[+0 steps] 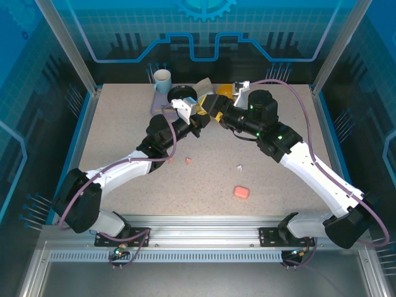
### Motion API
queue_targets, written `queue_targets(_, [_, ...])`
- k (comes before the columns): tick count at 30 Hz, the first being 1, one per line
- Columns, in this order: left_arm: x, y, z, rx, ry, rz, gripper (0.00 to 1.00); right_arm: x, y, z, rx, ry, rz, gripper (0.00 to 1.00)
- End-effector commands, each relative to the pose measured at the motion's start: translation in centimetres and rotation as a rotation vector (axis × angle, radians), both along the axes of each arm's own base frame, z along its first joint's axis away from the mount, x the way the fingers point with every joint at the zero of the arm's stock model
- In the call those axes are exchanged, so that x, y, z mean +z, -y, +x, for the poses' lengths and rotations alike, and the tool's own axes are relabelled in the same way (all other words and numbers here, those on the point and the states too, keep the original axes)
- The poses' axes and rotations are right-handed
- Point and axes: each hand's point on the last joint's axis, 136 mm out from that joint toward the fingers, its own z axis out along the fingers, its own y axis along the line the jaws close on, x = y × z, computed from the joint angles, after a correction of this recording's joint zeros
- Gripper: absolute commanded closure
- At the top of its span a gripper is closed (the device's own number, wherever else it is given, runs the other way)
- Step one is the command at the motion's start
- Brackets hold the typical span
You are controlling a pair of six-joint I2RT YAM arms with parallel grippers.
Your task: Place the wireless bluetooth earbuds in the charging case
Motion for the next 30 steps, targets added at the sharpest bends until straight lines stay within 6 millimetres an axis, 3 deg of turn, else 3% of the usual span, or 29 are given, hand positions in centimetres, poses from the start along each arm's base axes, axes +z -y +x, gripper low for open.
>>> queue_targets(1, [0.5,0.3,-0.5,-0.023,0.023,-0.016,1.0,1.4,-0.3,-0.6,0.018,0.026,0.028,0.31])
queue_targets(8, [0.7,0.3,-0.6,-0.029,0.03,-0.017,1.0,0.8,-0.4,-0.5,0.015,0.016,0.027,0.31])
queue_targets(20, [0.5,0.4,-0.8,-0.037,0.022,-0.018,1.0,2.3,-0.6,1.2,0.001,0.056,0.032,0.31])
queue_targets(30, [0.5,0.3,-0.9,-0.038,0.02,-0.022,1.0,1.7,-0.8,2.3,-0.006,0.052,0.015,0.31])
